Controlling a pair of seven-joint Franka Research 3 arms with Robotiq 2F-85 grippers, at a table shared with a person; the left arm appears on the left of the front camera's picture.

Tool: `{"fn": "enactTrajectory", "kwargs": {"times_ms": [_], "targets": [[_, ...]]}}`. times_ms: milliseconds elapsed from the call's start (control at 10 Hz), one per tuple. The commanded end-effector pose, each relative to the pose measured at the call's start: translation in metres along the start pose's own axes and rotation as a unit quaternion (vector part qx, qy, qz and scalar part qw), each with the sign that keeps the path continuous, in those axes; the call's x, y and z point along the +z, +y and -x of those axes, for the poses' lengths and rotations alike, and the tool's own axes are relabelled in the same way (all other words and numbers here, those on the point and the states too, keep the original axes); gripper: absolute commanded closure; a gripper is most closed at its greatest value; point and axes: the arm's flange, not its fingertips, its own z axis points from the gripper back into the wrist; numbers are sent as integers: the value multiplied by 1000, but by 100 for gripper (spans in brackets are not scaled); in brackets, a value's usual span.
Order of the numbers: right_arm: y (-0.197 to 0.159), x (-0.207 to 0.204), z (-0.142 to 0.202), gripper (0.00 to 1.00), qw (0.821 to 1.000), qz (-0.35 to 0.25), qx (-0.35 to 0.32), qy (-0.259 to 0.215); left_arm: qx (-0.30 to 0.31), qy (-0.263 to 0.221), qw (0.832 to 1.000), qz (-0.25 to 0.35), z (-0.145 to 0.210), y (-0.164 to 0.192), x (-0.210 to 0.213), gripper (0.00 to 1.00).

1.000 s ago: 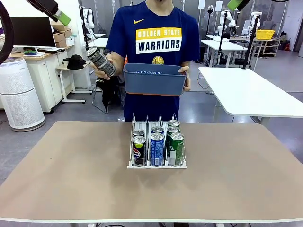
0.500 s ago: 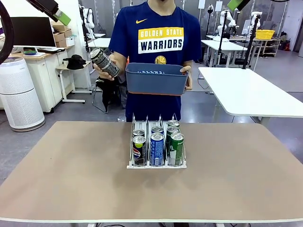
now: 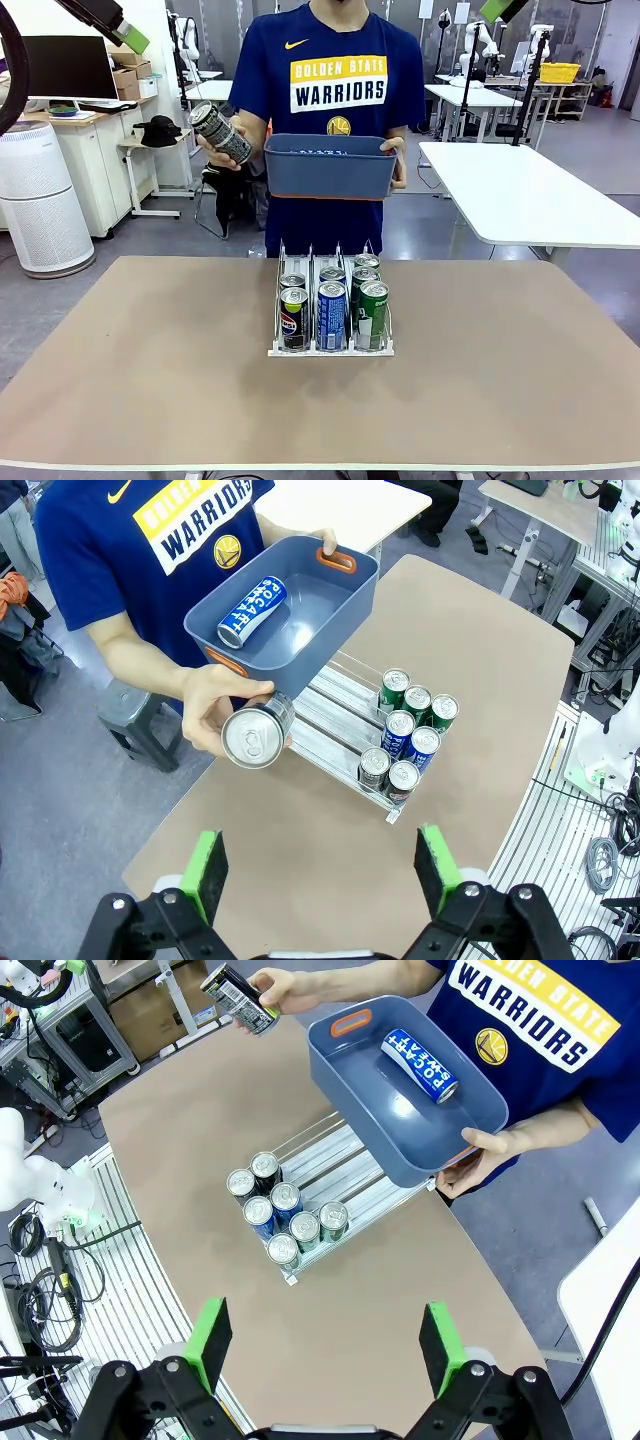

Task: Fill the beverage cans into the dispenser.
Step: Pick up the Pepsi coke handed by the human.

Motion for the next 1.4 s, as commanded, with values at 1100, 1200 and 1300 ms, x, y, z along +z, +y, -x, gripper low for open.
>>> {"fn": "enactTrajectory", "kwargs": {"times_ms": [1100, 1200, 1300], "targets": [[2, 1, 2, 0, 1000, -1, 0, 0, -57, 48, 995, -69, -5, 32, -42, 0], [2, 1, 2, 0, 1000, -1, 0, 0, -61, 48, 995, -59, -7, 36, -51, 0], [2, 1, 2, 0, 1000, -1, 0, 0, -72, 53, 994, -60, -7, 38, -57, 0]]}}
